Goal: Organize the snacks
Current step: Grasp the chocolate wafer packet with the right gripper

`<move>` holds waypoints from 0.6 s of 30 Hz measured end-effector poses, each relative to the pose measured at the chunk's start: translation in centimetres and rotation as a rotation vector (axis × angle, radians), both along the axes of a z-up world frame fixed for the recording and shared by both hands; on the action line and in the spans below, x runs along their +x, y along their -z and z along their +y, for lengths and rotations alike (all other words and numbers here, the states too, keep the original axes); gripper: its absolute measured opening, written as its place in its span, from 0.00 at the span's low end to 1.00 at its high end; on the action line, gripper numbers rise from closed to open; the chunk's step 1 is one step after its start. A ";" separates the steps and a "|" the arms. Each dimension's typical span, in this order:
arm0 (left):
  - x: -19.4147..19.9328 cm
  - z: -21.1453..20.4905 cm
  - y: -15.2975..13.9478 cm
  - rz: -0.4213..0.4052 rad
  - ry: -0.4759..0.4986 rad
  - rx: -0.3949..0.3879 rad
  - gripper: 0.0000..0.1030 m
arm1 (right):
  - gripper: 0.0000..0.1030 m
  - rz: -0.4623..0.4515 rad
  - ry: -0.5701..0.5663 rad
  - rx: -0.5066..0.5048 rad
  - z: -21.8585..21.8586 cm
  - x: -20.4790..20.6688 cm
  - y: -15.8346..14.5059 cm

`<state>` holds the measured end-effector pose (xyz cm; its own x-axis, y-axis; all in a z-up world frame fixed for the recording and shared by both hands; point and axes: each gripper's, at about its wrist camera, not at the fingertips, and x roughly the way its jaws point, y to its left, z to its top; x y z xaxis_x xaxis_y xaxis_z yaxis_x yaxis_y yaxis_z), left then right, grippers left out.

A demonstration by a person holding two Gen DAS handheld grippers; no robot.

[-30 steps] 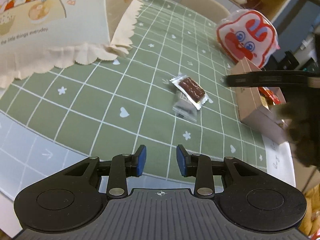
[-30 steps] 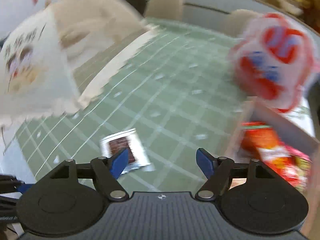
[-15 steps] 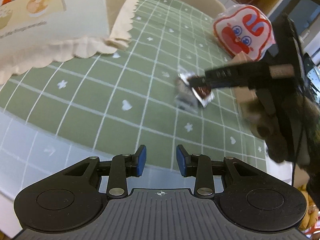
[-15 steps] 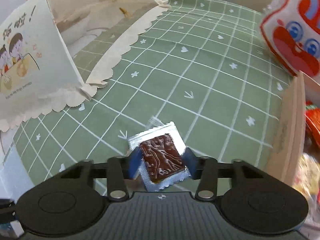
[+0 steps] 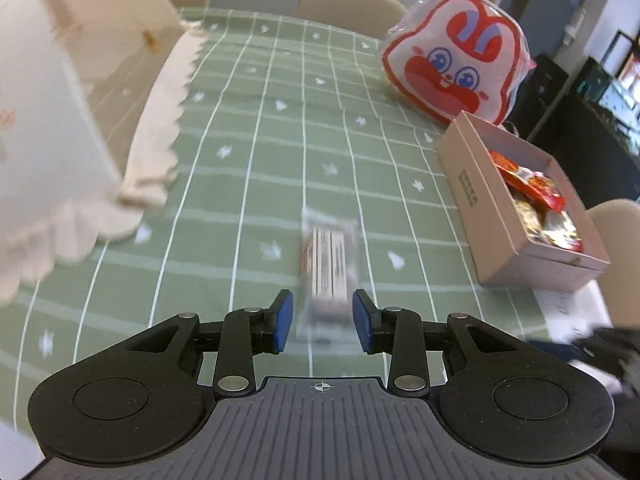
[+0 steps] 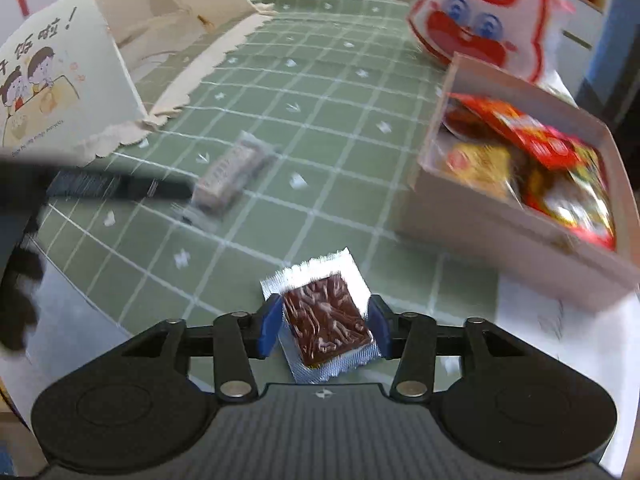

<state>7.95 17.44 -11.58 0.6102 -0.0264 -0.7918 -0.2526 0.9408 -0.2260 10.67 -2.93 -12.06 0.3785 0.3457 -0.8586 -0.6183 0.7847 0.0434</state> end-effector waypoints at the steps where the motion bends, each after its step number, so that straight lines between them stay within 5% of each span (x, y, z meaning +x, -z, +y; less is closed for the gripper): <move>1: 0.9 -0.2 0.2 0.003 0.006 0.021 0.36 | 0.66 0.001 0.017 -0.001 -0.5 -0.2 0.1; 7: 4.0 -0.7 1.4 0.025 0.018 0.069 0.36 | 0.69 0.046 0.098 -0.015 -3.0 -1.0 1.5; 18: 4.3 -2.8 2.3 0.045 0.095 0.155 0.44 | 0.94 -0.021 0.137 -0.022 -4.6 -3.0 2.5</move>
